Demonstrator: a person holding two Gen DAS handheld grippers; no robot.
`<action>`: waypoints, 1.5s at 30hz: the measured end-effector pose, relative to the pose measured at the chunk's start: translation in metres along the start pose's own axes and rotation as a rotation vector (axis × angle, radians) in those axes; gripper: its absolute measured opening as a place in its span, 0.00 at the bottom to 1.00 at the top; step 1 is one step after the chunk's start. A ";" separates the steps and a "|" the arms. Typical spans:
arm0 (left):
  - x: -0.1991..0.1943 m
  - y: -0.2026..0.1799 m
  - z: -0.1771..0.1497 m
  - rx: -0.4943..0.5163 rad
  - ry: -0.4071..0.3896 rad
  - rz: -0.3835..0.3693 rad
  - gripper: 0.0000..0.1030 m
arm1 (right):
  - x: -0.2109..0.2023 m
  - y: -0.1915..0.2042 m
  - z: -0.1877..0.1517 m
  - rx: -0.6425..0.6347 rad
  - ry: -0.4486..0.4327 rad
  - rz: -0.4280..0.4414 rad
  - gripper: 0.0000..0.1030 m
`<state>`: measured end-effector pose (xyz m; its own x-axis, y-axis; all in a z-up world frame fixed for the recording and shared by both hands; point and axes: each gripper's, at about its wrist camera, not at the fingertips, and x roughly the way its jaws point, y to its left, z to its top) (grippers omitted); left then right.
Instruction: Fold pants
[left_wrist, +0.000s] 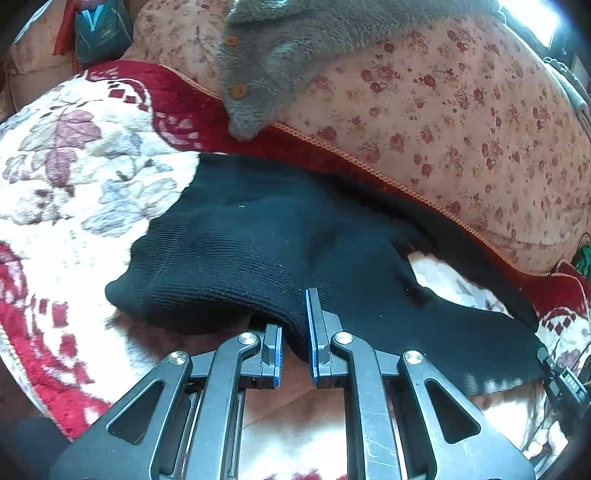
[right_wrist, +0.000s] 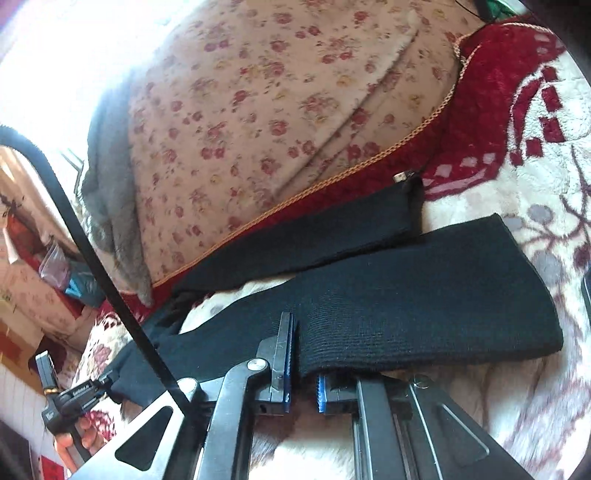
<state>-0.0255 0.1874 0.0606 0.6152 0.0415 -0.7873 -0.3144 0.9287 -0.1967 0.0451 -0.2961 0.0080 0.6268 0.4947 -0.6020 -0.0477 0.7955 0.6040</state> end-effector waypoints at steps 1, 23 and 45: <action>-0.003 0.004 -0.002 0.002 0.002 0.003 0.10 | -0.002 0.002 -0.004 -0.003 0.007 0.007 0.09; -0.054 0.072 -0.050 -0.016 -0.055 0.053 0.22 | -0.047 0.018 -0.069 0.021 0.152 -0.025 0.17; -0.082 0.088 -0.015 -0.092 -0.076 0.018 0.40 | -0.050 0.097 -0.045 -0.167 0.155 0.091 0.34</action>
<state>-0.1140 0.2599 0.0989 0.6607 0.0886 -0.7454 -0.3883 0.8901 -0.2384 -0.0257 -0.2280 0.0730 0.4878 0.6045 -0.6298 -0.2347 0.7857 0.5724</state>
